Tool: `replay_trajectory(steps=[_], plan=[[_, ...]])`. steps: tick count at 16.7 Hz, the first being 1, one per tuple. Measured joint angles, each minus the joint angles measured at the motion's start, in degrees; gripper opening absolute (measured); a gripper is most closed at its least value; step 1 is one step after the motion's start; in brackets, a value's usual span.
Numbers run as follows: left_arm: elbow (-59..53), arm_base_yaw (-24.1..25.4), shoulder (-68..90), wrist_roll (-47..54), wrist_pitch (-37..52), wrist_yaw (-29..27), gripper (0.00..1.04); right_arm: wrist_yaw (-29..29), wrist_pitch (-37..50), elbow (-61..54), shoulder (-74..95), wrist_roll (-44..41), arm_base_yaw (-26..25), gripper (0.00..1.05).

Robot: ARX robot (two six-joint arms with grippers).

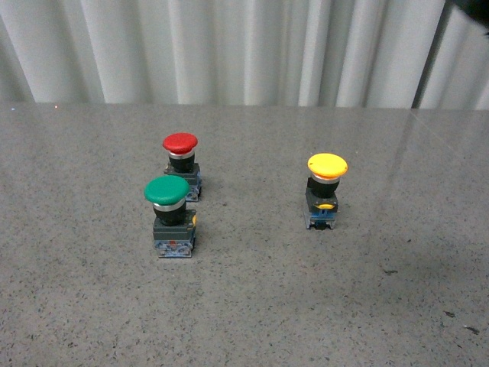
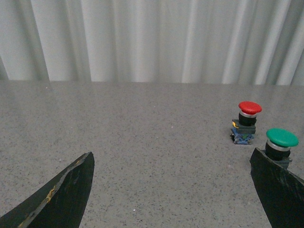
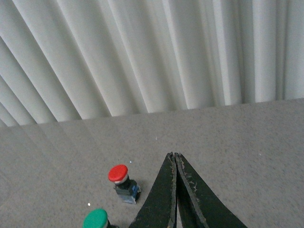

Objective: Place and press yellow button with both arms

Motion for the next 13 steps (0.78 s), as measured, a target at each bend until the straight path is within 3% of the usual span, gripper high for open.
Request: replay_trajectory(steps=[2, 3, 5, 9, 11, 13], plan=[[0.0, 0.0, 0.0, 0.0, 0.0, 0.0, 0.98, 9.7, -5.6, -7.3, -10.6, -7.0, -3.3, 0.02], [0.0, 0.0, 0.0, 0.0, 0.0, 0.0, 0.98, 8.5, -10.0, -12.1, -17.3, -11.1, -8.6, 0.02], [0.0, 0.0, 0.0, 0.0, 0.0, 0.0, 0.98, 0.1, -16.5, -18.9, -31.5, -14.6, -19.0, 0.02], [0.0, 0.0, 0.0, 0.0, 0.0, 0.0, 0.98, -5.8, -17.4, -23.3, -39.5, -16.1, -23.8, 0.02], [0.0, 0.0, 0.0, 0.0, 0.0, 0.0, 0.98, -10.9, -18.4, -24.8, -42.4, -16.4, -30.1, 0.02], [0.0, 0.0, 0.0, 0.0, 0.0, 0.0, 0.98, -11.9, -19.4, -25.6, -45.1, -16.6, -29.8, 0.02]])
